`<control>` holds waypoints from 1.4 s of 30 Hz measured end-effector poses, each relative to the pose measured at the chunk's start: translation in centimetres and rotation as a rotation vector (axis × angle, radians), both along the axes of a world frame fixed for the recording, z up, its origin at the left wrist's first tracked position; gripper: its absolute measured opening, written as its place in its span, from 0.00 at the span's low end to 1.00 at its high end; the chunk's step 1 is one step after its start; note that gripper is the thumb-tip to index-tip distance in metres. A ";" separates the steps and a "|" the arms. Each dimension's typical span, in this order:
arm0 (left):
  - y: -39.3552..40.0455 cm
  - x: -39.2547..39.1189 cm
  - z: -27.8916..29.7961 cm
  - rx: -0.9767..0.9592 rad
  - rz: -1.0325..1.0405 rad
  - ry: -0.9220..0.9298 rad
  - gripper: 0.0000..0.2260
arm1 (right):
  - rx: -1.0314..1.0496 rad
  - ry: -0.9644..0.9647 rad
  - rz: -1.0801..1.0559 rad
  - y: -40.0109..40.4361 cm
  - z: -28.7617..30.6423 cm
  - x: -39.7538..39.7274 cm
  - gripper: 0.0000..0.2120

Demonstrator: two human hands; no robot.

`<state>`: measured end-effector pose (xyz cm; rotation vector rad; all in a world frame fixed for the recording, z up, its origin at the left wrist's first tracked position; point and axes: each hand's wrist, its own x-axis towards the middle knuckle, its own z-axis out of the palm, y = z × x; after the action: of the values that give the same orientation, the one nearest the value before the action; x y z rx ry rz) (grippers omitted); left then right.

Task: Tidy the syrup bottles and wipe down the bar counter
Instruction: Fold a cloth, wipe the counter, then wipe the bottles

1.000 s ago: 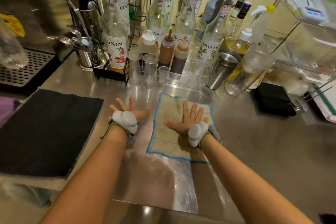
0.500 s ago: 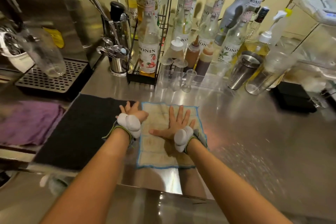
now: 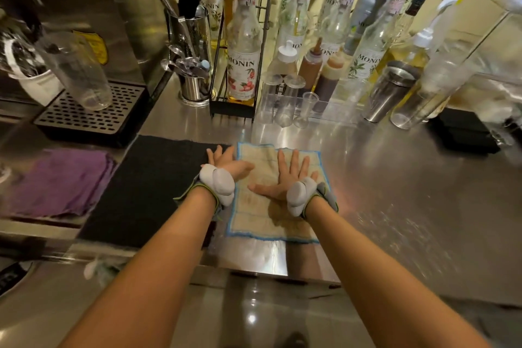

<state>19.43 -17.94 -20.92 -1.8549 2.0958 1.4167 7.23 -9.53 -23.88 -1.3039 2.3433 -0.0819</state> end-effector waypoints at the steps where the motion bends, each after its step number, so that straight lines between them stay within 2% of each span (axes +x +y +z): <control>1: 0.3 -0.3 0.1 -0.014 0.001 0.025 0.33 | 0.005 -0.005 0.002 0.6 0.1 0.3 0.53; 5: 3.0 -2.0 0.2 0.054 0.005 0.255 0.27 | 0.040 0.059 0.010 2.8 0.1 1.6 0.51; 7: 4.7 -2.7 0.0 0.083 -0.002 0.313 0.24 | 0.064 0.082 0.041 3.4 0.1 1.6 0.48; 9: 6.1 -3.7 -0.4 0.101 -0.092 0.250 0.26 | 0.059 0.037 0.024 3.8 0.2 0.9 0.42; 11: 6.9 -4.5 -0.8 0.037 -0.225 0.103 0.30 | 0.048 0.037 -0.037 4.2 0.4 0.5 0.37; 15: 7.0 -6.1 -1.0 -0.024 -0.363 -0.078 0.30 | 0.084 -0.025 -0.034 5.0 1.2 -1.5 0.44; 32: 4.3 -12.9 -2.4 -0.195 -0.510 -0.292 0.34 | 0.060 0.018 -0.060 1.9 0.5 -8.2 0.43; 42: 8.0 -13.3 -3.4 -0.233 -0.461 -0.336 0.36 | 0.043 0.009 0.009 6.4 1.5 -8.1 0.41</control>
<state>6.17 -9.92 -24.32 -1.4007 2.3655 0.7349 -0.91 -3.10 -22.39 -1.2970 2.3333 -0.0229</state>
